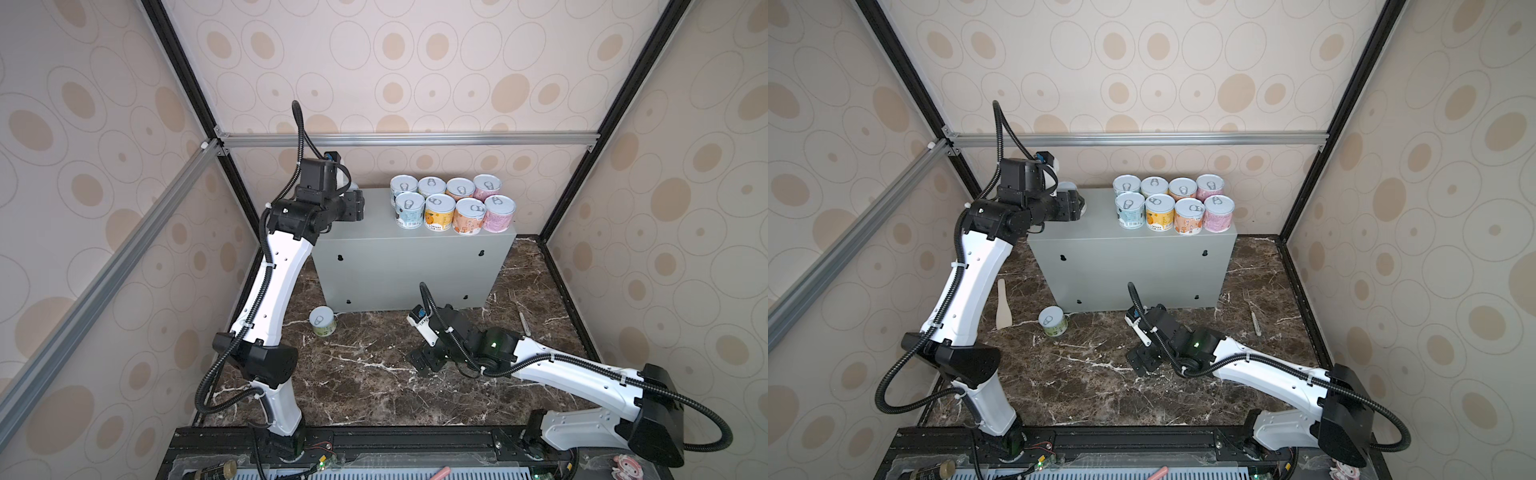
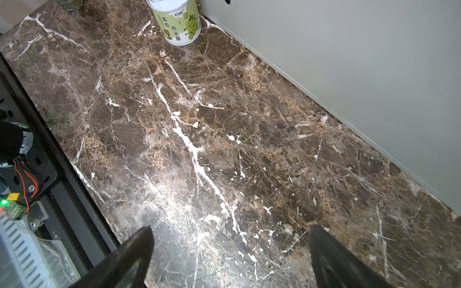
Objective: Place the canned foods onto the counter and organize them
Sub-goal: 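Lower the green-labelled can onto the cabinet top beside the row of cans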
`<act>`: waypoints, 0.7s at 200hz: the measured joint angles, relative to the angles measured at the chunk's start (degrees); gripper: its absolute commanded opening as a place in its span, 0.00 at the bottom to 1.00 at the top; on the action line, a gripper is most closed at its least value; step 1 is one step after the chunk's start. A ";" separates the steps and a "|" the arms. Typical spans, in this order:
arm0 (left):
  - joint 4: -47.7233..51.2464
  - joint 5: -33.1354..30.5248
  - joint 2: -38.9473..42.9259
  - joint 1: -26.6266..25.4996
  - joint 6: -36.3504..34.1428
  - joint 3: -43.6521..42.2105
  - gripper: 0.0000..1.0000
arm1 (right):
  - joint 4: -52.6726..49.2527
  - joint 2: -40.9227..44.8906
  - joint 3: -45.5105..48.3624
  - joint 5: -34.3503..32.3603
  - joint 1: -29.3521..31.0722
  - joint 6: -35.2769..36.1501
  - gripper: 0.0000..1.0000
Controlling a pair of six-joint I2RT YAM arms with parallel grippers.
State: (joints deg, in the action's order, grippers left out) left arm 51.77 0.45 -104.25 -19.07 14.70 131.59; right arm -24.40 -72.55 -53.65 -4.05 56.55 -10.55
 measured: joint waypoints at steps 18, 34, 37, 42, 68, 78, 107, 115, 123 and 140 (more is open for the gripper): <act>0.50 -0.85 -1.90 -1.60 -0.07 0.76 0.51 | 0.39 -0.48 0.00 0.04 0.00 0.42 0.99; 0.11 -1.79 -3.23 -3.02 -0.57 1.84 0.52 | 0.55 -0.66 0.04 0.02 0.00 0.70 0.99; 0.04 -1.86 -3.41 -3.26 -0.59 1.99 0.52 | 0.63 -0.66 0.09 0.02 0.00 0.76 0.99; 0.00 -2.08 -3.58 -3.58 -0.68 2.14 0.52 | 0.68 -0.68 0.13 0.00 0.00 0.79 0.99; 0.31 -3.10 -4.07 -4.74 -1.05 2.80 0.57 | 1.05 -0.68 0.61 0.00 0.00 0.85 0.99; 0.26 -3.48 -4.13 -5.05 -1.16 2.82 0.61 | 1.11 -0.68 0.76 0.00 0.00 0.85 0.99; 0.33 -4.13 -4.15 -5.38 -1.49 2.91 0.72 | 1.29 -0.68 1.11 -0.02 0.00 0.83 0.99; 0.33 -4.31 -4.15 -5.42 -1.55 2.91 0.75 | 1.31 -0.68 1.14 -0.02 0.00 0.83 0.99; 0.35 -4.50 -4.15 -5.42 -1.64 2.91 0.78 | 1.29 -0.68 1.16 -0.02 0.00 0.81 0.99; 0.35 -5.01 -4.15 -5.42 -1.90 2.91 0.82 | 1.29 -0.66 1.18 0.00 0.00 0.70 0.99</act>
State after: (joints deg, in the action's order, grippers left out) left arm 52.12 -4.56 -108.40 -24.49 12.80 134.50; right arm -23.11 -73.21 -52.47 -4.05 56.55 -9.85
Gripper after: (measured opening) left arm 0.796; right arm 0.989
